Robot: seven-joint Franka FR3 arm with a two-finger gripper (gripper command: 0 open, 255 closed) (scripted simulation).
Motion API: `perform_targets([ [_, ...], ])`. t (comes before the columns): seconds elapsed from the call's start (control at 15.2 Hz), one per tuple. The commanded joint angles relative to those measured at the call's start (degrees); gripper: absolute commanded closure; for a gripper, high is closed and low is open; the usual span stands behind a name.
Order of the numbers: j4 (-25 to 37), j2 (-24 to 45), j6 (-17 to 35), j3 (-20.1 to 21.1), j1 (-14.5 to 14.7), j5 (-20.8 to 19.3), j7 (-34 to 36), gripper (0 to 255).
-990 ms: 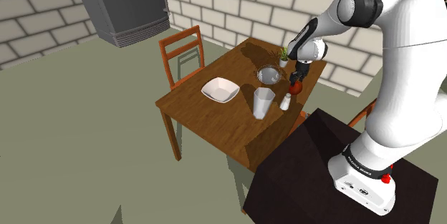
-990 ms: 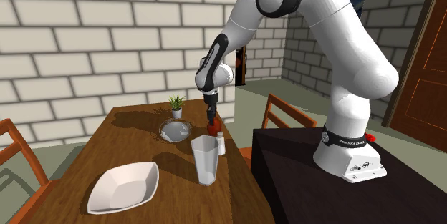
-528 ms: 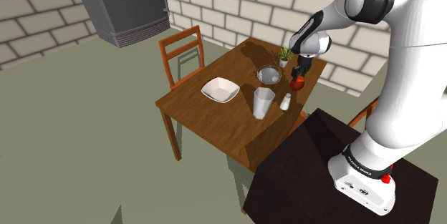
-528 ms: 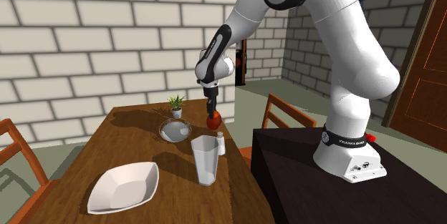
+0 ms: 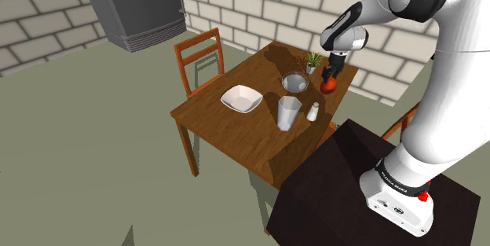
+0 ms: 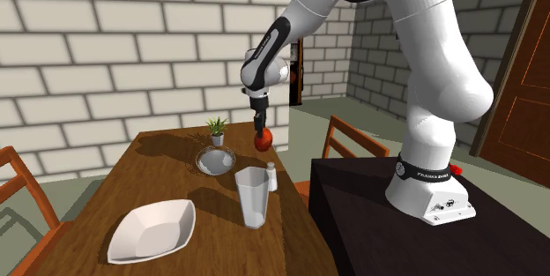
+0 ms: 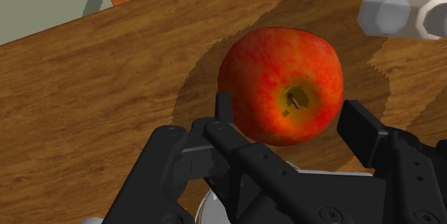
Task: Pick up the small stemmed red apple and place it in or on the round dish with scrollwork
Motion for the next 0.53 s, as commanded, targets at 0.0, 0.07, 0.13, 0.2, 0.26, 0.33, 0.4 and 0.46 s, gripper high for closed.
perform_targets([
  [0.0,0.07,-1.26,-1.30,-0.47,0.35,-0.71,0.44,255],
  [0.07,0.10,-1.86,-1.88,-0.68,0.51,-1.04,0.65,255],
  [0.13,0.14,-2.45,-2.48,-0.88,0.66,-1.37,0.85,255],
  [0.2,0.19,-3.04,-3.08,-1.08,0.81,-1.70,1.05,255],
  [0.26,0.19,-3.07,-3.10,-1.08,0.81,-1.72,1.06,255],
  [0.33,2.72,-1.72,-4.36,-0.69,0.88,-1.41,1.59,255],
  [0.4,5.32,-0.34,-5.65,-0.32,0.92,-1.11,2.11,255],
  [0.46,8.00,1.08,-6.97,0.04,0.94,-0.82,2.63,255],
])
